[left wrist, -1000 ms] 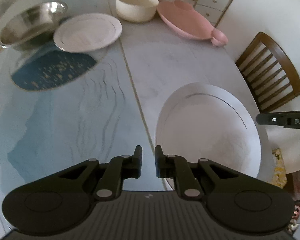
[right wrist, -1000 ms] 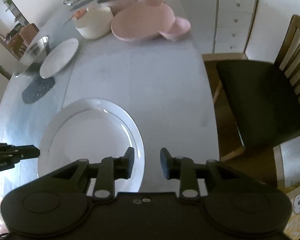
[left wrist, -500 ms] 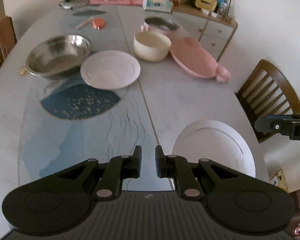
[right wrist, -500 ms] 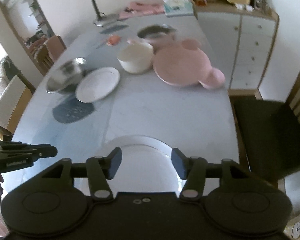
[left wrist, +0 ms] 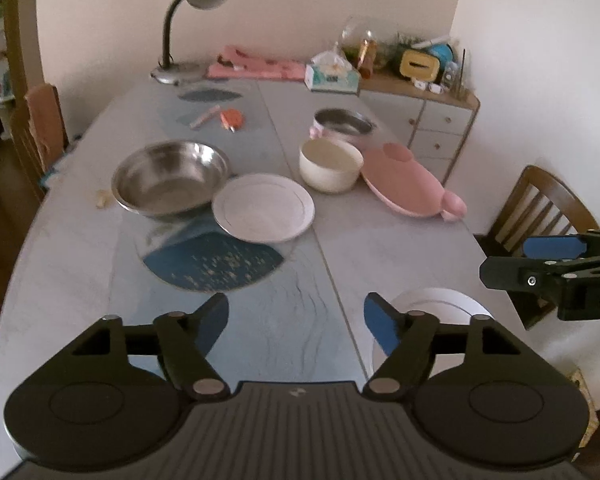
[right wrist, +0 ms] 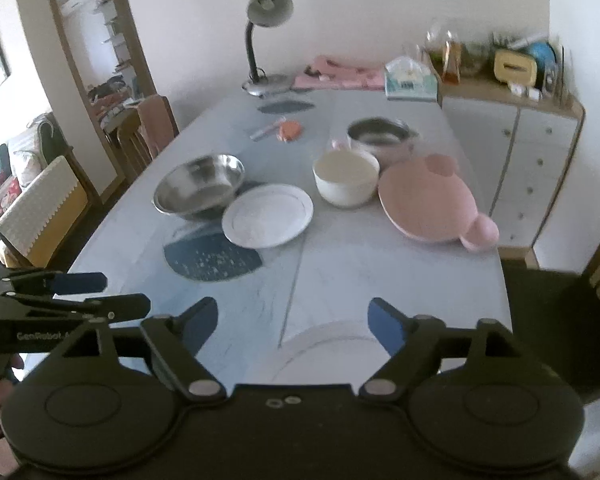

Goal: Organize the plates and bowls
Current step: 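Lower the large plate and open the right gripper while the left gripper opens, then grasp the small white plate rim with the right gripper while the left gripper grasps it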

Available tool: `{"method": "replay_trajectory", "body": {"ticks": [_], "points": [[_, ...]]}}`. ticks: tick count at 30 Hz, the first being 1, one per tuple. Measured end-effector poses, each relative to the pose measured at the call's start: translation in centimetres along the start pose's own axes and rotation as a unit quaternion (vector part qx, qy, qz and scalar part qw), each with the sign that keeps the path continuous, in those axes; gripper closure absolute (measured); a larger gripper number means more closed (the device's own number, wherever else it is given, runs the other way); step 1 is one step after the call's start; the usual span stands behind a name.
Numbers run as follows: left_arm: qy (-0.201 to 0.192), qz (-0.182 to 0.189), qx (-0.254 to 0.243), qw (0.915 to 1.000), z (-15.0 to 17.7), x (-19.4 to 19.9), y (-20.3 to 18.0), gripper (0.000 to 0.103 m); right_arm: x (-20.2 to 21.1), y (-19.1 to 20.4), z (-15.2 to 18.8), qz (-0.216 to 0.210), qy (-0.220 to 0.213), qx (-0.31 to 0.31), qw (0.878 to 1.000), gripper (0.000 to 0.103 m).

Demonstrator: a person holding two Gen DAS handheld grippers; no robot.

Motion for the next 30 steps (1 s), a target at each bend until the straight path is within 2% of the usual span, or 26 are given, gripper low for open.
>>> {"method": "replay_trajectory", "body": {"ticks": [5,11,13,19,25,30], "points": [[0.002,-0.011,0.005,0.9999,-1.0,-1.1,0.6,0.026,-1.4,0.5,-1.5,0.000,-0.009,0.000,1.000,0.010],[0.008,-0.028,0.018,0.9994,-2.6,-4.2,1.3,0.026,-4.5,-0.8,-3.8,-0.012,-0.005,-0.007,1.000,0.006],[0.012,-0.039,0.028,0.9988,-3.1,-5.4,1.7,0.026,-5.7,-1.5,-4.7,-0.003,-0.009,-0.002,1.000,0.001],[0.031,-0.047,0.054,0.9969,-5.0,-9.5,2.5,0.026,-10.0,-4.3,-7.1,-0.001,0.010,-0.011,1.000,0.001],[0.044,-0.064,0.060,0.9952,-6.2,-13.6,2.4,0.026,-14.6,-6.4,-8.4,-0.003,0.034,-0.015,0.999,0.008],[0.056,-0.071,0.069,0.9935,-6.6,-16.9,2.3,0.026,-18.7,-7.7,-9.0,-0.006,0.065,-0.019,0.998,0.021]]}}
Point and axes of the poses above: each gripper's, at about its wrist camera, not at the fingertips, and x roughly against the way its jaws point, y to its left, z to its underside, the point moved 4 cm from there along -x, roughly the way its jaws point, and after that the axes turned 12 degrees about -z, right-handed, at the moved point
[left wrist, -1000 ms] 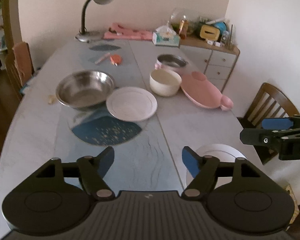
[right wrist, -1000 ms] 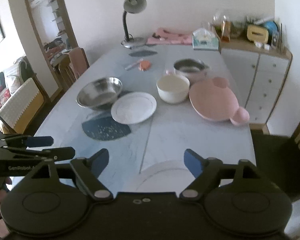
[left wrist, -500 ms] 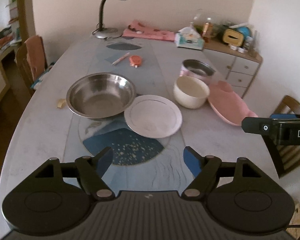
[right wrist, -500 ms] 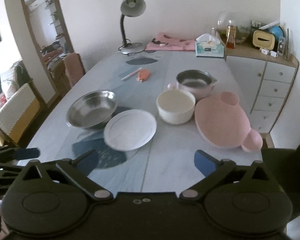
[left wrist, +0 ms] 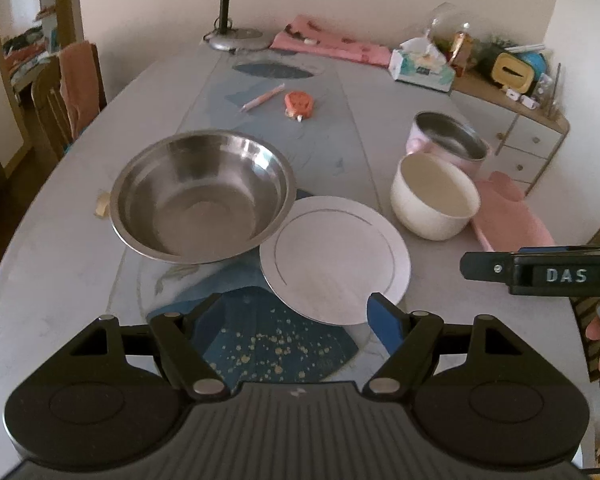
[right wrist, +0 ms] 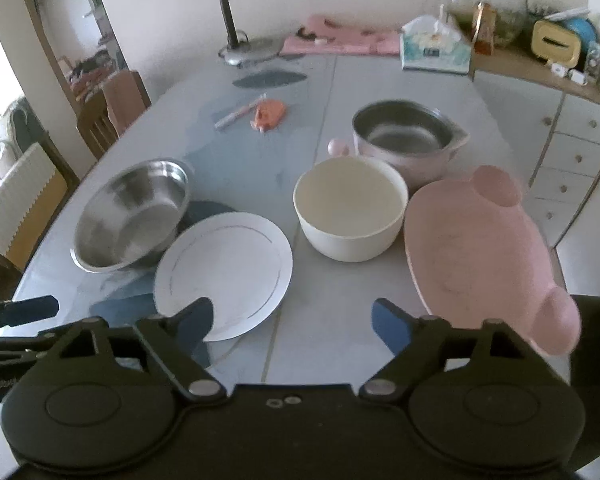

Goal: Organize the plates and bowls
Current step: 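Grasp the small white plate rim with the right gripper while the left gripper grasps it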

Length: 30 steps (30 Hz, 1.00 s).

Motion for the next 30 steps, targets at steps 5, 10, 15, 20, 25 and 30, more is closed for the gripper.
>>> {"method": "replay_trajectory", "body": {"ticks": [5,10,15,20,25,30], "points": [[0.017,-0.005,0.010,0.9998,-0.2,-2.6,-0.1,0.026,-3.6,-1.3,-0.7,-0.007,0.027,-0.018,0.999,0.029],[0.029,-0.006,0.014,0.9995,-0.3,-4.7,-0.1,0.026,-6.2,-2.1,-1.3,-0.008,0.047,-0.026,0.999,0.036],[0.049,-0.003,0.033,0.9983,-0.5,-6.6,0.4,0.027,-8.1,-2.9,-1.5,-0.020,0.064,-0.051,0.996,0.045],[0.059,-0.004,0.045,0.9972,-0.8,-7.9,0.9,0.036,-9.0,-3.5,-1.6,-0.032,0.075,-0.072,0.994,0.056],[0.066,0.001,0.049,0.9966,-1.0,-8.7,0.9,0.046,-9.3,-3.8,-1.8,-0.040,0.077,-0.087,0.992,0.064],[0.078,0.005,0.054,0.9955,-1.0,-9.3,0.7,0.065,-9.5,-3.8,-1.7,-0.045,0.079,-0.091,0.992,0.074]]}}
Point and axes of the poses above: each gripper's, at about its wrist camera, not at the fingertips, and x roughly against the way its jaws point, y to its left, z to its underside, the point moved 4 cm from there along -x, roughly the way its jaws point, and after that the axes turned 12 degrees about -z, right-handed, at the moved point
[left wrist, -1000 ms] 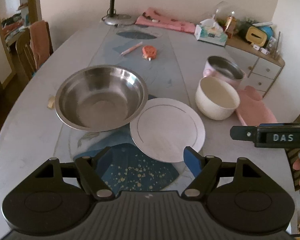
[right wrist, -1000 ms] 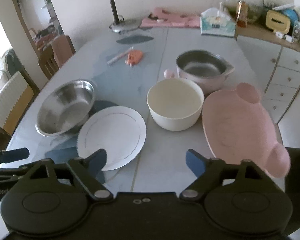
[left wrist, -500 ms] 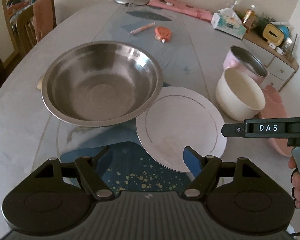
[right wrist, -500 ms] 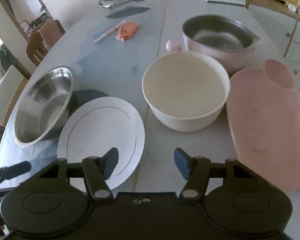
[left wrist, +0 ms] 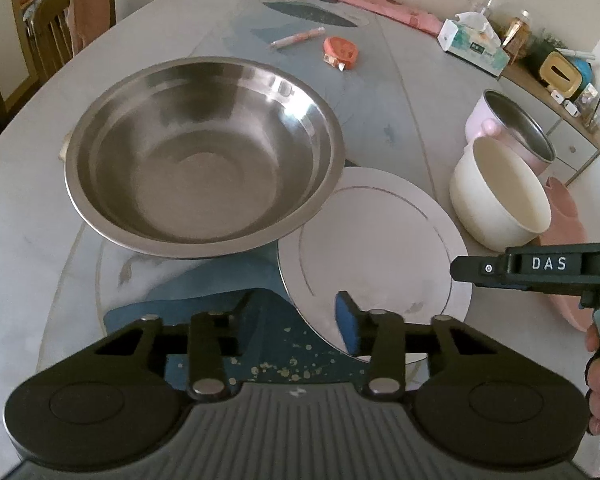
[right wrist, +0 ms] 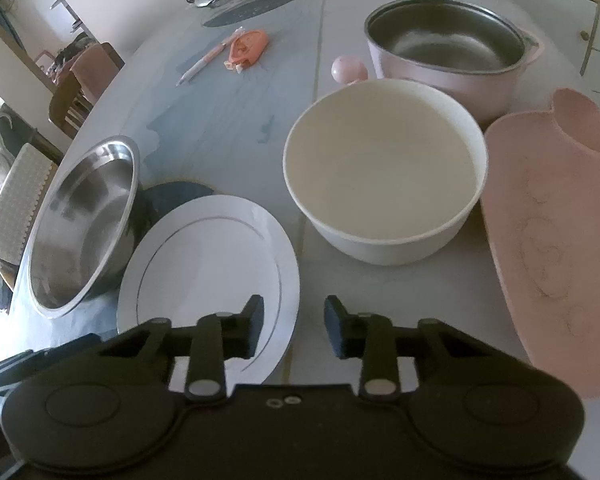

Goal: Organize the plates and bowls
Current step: 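Grasp the small white plate rim with the right gripper while the left gripper grasps it, then carry the small white plate with both grippers over the large white plate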

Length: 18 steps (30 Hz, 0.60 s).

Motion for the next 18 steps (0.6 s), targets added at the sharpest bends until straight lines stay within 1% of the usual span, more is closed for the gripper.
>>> {"method": "replay_trajectory", "body": {"ticks": [5,6,8,9,11,12,15,18], "points": [[0.011,0.009,0.006,0.9999,0.22,-0.42,-0.06,0.076,-0.16,-0.41,0.07,-0.008,0.002,-0.012,1.000,0.084],[0.012,0.010,0.007,0.9998,0.23,-0.48,-0.09,0.080,-0.16,-0.47,0.13,-0.010,0.003,-0.013,1.000,0.087],[0.015,0.015,0.009,0.9997,0.22,-0.62,-0.16,0.085,-0.13,-0.58,0.26,-0.014,0.003,-0.015,1.000,0.090],[0.017,0.015,0.011,0.9997,0.23,-0.69,-0.10,0.085,-0.11,-0.58,0.31,-0.017,0.003,-0.016,1.000,0.093],[0.015,0.016,0.018,0.9996,0.20,-0.77,-0.03,0.087,-0.04,-0.58,0.40,-0.022,0.002,-0.019,1.000,0.094],[0.016,0.018,0.020,0.9995,0.24,-0.78,-0.03,0.090,-0.01,-0.57,0.46,-0.022,0.001,-0.018,1.000,0.094],[0.013,0.017,0.019,0.9996,0.31,-0.75,-0.08,0.090,0.07,-0.55,0.59,-0.023,-0.004,-0.015,1.000,0.094],[0.012,0.019,0.018,0.9996,0.53,-0.63,0.03,0.091,0.28,-0.49,0.87,-0.026,0.001,-0.002,1.000,0.095]]}}
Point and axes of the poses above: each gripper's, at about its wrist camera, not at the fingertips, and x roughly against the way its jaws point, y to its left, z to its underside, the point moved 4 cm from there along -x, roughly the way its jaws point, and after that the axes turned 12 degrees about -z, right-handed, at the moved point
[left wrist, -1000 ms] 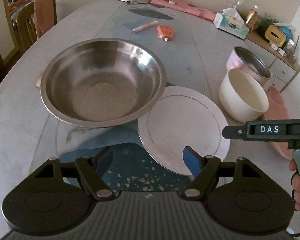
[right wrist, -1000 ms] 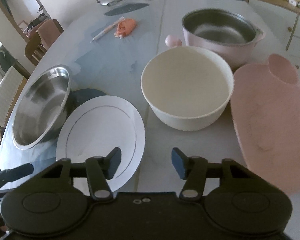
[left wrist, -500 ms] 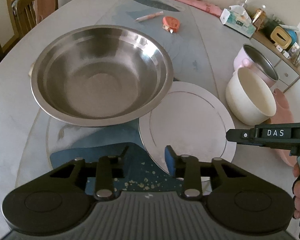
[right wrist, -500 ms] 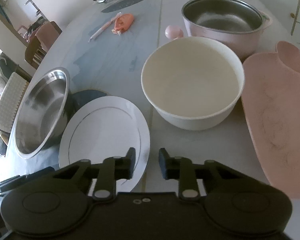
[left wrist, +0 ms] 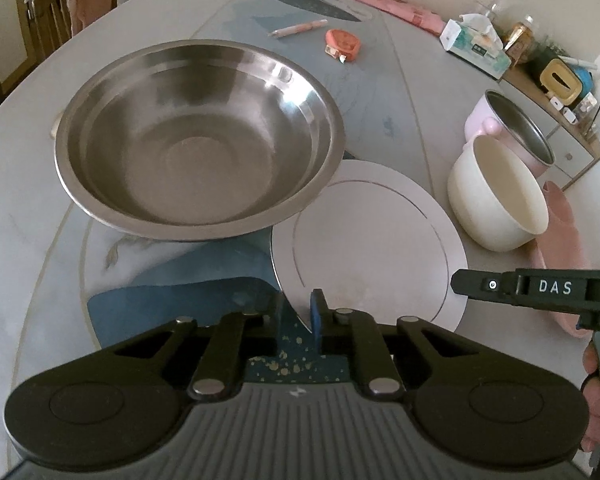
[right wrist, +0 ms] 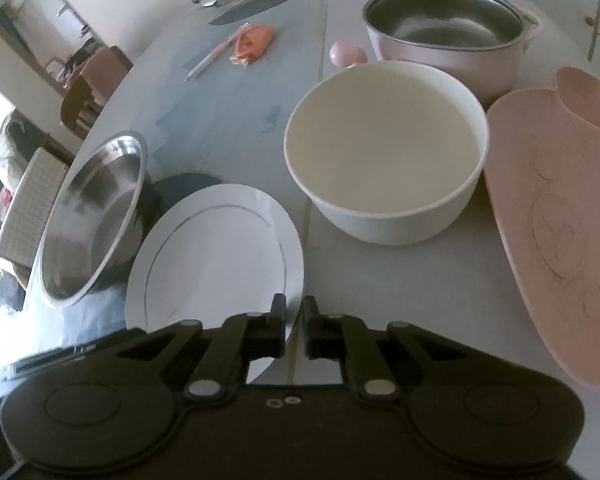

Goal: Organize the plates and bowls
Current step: 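Carry the small white plate with both grippers over the large white plate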

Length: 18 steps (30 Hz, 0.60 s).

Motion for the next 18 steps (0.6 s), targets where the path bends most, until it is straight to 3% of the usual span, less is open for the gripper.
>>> {"method": "replay_trajectory", "body": {"ticks": [15,18], "points": [[0.029,0.029,-0.034,0.9986,4.2,2.3,-0.6,0.092,3.3,-0.9,3.9,-0.017,0.043,0.028,0.999,0.095],[0.023,0.018,-0.037,0.9989,3.8,2.3,-0.5,0.091,3.7,-1.0,4.2,-0.017,0.045,0.033,0.998,0.094]]}}
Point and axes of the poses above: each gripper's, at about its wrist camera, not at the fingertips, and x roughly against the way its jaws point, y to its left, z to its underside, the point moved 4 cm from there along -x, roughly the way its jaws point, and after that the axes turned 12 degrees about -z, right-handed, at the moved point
